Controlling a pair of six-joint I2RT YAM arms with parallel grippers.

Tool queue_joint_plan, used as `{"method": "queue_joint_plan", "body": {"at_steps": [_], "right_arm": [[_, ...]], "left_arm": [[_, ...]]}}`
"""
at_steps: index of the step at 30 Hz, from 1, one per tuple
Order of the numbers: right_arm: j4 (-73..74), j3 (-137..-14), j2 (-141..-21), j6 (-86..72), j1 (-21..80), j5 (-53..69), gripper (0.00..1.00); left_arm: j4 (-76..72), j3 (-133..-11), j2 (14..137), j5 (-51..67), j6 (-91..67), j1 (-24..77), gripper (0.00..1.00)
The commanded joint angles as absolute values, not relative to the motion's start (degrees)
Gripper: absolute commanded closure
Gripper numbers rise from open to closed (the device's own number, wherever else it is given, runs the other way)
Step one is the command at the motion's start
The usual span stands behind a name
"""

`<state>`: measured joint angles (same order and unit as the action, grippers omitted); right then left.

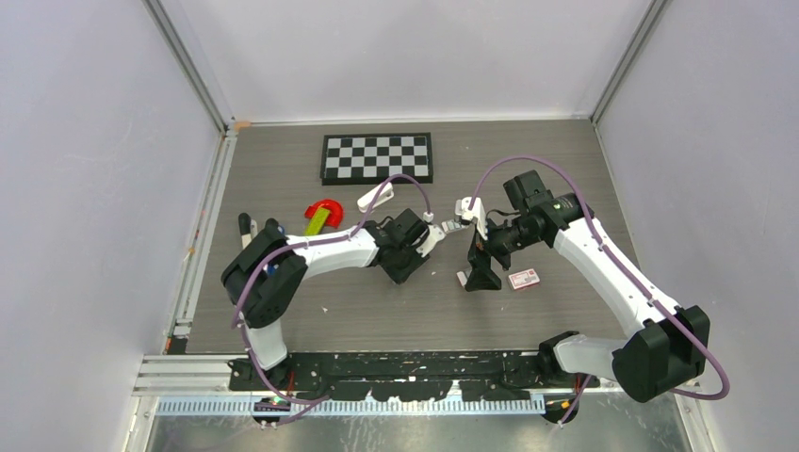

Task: Unload the staples from the stapler
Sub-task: Pick up the staple from the center of the board.

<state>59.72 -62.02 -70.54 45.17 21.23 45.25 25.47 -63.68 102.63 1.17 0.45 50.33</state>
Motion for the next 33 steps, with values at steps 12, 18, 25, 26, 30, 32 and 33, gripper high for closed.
{"method": "queue_joint_plan", "body": {"at_steps": [12, 18, 25, 26, 30, 32, 33], "right_arm": [[60.3, -62.2, -70.8, 46.4, 21.0, 46.1, 0.0], [60.4, -62.1, -71.5, 46.3, 21.0, 46.8, 0.0], [59.0, -61.5, -72.8, 44.3, 21.0, 50.0, 0.01], [58.6, -61.3, -73.1, 43.9, 21.0, 50.7, 0.0], [56.4, -60.7, -74.3, 40.7, 21.0, 54.5, 0.01], [54.9, -60.3, -74.7, 38.7, 21.1, 56.4, 0.0], [54.0, -60.0, -74.7, 37.8, 21.1, 57.3, 0.01]], "left_arm": [[23.2, -63.2, 102.1, 0.4, -2.1, 50.9, 0.88], [18.2, -59.8, 96.0, 1.5, -6.6, 50.9, 0.92], [3.8, -49.6, 84.3, 4.7, -17.5, 50.9, 0.93], [1.3, -48.1, 82.6, 4.7, -19.3, 50.8, 0.93], [-10.7, -41.5, 76.9, 5.3, -27.2, 50.8, 0.94], [-15.5, -39.1, 74.8, 5.2, -30.5, 50.7, 0.94], [-17.9, -38.0, 73.7, 5.3, -32.0, 50.7, 0.94]]}}
